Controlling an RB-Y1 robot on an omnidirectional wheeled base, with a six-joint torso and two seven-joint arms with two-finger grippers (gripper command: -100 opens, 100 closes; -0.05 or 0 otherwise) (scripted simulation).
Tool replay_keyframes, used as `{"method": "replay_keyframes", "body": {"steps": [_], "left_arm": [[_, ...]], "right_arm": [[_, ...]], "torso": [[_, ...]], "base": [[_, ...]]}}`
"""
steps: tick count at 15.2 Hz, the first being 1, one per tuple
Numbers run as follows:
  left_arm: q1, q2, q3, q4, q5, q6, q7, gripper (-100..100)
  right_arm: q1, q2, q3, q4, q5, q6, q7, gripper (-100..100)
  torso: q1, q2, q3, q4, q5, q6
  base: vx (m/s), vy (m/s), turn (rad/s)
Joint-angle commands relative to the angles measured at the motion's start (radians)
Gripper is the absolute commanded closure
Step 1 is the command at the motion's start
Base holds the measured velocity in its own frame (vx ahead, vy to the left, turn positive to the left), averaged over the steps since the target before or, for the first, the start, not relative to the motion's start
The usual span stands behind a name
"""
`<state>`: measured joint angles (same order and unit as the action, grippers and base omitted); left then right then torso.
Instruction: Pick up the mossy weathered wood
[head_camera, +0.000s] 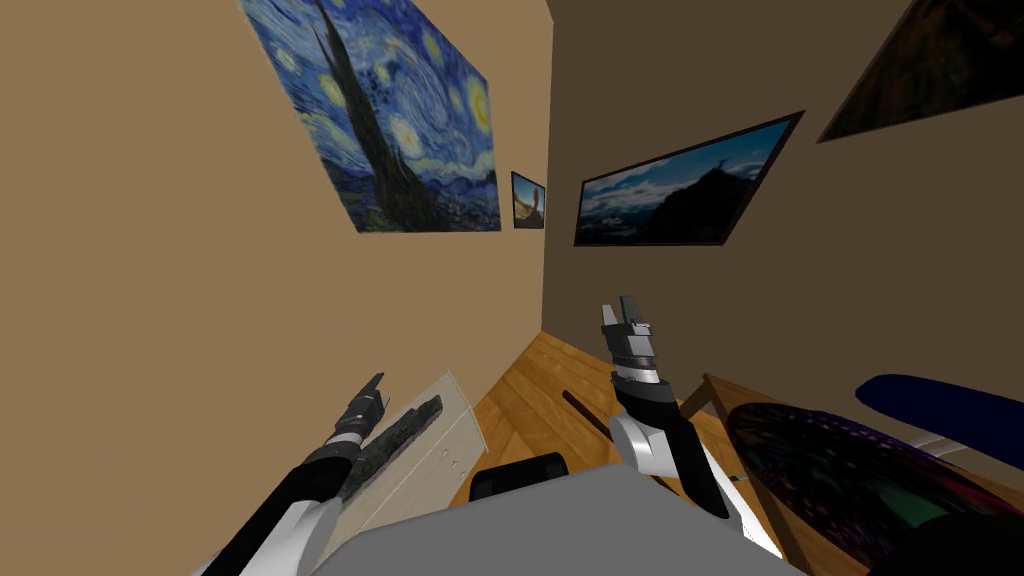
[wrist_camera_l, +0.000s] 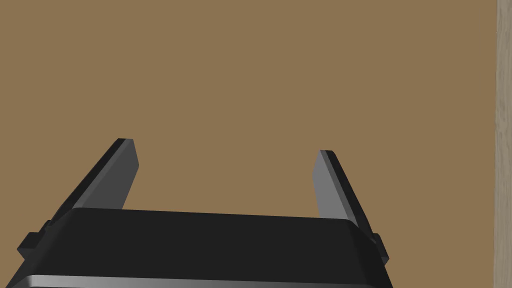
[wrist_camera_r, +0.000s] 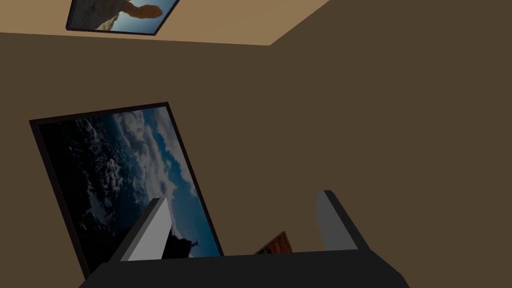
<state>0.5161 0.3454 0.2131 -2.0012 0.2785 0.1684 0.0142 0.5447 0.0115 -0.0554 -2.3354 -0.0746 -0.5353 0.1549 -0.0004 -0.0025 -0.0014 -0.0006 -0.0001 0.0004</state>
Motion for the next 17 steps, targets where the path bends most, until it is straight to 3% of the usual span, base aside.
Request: {"method": "replay_keyframes", "body": {"steps": [1, 2, 3, 5, 6, 8, 9, 11, 12, 14, 15, 17], "left_arm": [[0.011, 0.009, 0.012, 0.018, 0.019, 0.050, 0.006, -100], [0.011, 0.009, 0.012, 0.018, 0.019, 0.057, 0.006, -100], [0.018, 0.026, 0.032, 0.052, 0.048, 0.088, 0.015, -100], [0.018, 0.026, 0.032, 0.052, 0.048, 0.114, 0.015, -100], [0.024, 0.043, 0.052, 0.085, 0.077, 0.146, 0.024, -100], [0.024, 0.043, 0.052, 0.085, 0.077, 0.173, 0.024, -100], [0.031, 0.060, 0.072, 0.119, 0.107, 0.203, 0.034, -100], [0.031, 0.060, 0.072, 0.119, 0.107, 0.231, 0.034, -100], [0.038, 0.077, 0.092, 0.153, 0.136, 0.264, 0.043, -100], [0.038, 0.077, 0.092, 0.153, 0.136, 0.290, 0.043, -100], [0.044, 0.093, 0.112, 0.187, 0.166, 0.318, 0.053, -100], [0.044, 0.093, 0.112, 0.187, 0.166, 0.349, 0.053, -100]], "right_arm": [[0.000, 0.000, 0.000, 0.000, 0.000, 0.000, 0.000, 0], [0.000, 0.000, 0.000, 0.000, 0.000, 0.000, 0.000, 0], [0.000, 0.000, 0.000, 0.000, 0.000, 0.000, 0.000, 0], [0.000, 0.000, 0.000, 0.000, 0.000, 0.000, 0.000, 0], [0.000, 0.000, 0.000, 0.000, 0.000, 0.000, 0.000, 0], [0.000, 0.000, 0.000, 0.000, 0.000, 0.000, 0.000, 0], [0.000, 0.000, 0.000, 0.000, 0.000, 0.000, 0.000, 0], [0.000, 0.000, 0.000, 0.000, 0.000, 0.000, 0.000, 0], [0.000, 0.000, 0.000, 0.000, 0.000, 0.000, 0.000, 0], [0.000, 0.000, 0.000, 0.000, 0.000, 0.000, 0.000, 0], [0.000, 0.000, 0.000, 0.000, 0.000, 0.000, 0.000, 0], [0.000, 0.000, 0.000, 0.000, 0.000, 0.000, 0.000, 0]], "torso": [[0.000, 0.000, 0.000, 0.000, 0.000, 0.000], [0.000, 0.000, 0.000, 0.000, 0.000, 0.000], [0.000, 0.000, 0.000, 0.000, 0.000, -0.001], [0.000, 0.000, 0.000, 0.000, 0.000, 0.000], [0.000, 0.000, 0.000, 0.000, 0.000, -0.001], [0.000, 0.000, 0.000, 0.000, 0.000, 0.000], [0.000, 0.000, 0.000, 0.000, 0.000, 0.000], [0.000, 0.000, 0.000, 0.000, 0.000, 0.000], [0.000, 0.000, 0.000, 0.000, 0.000, 0.000], [0.000, 0.000, 0.000, 0.000, 0.000, 0.000], [0.000, 0.000, 0.000, 0.000, 0.000, -0.001], [0.000, 0.000, 0.000, 0.000, 0.000, 0.000]], "base": [[0.035, -0.003, -0.142], [0.026, 0.000, -0.035], [0.034, -0.005, -0.122], [0.033, -0.007, -0.094], [0.037, -0.008, -0.129], [0.035, -0.004, -0.101], [0.036, -0.003, -0.112], [0.031, -0.001, -0.097], [0.034, -0.004, -0.122], [0.032, -0.001, -0.102], [0.033, -0.002, -0.139], [0.031, 0.000, -0.096]]}}
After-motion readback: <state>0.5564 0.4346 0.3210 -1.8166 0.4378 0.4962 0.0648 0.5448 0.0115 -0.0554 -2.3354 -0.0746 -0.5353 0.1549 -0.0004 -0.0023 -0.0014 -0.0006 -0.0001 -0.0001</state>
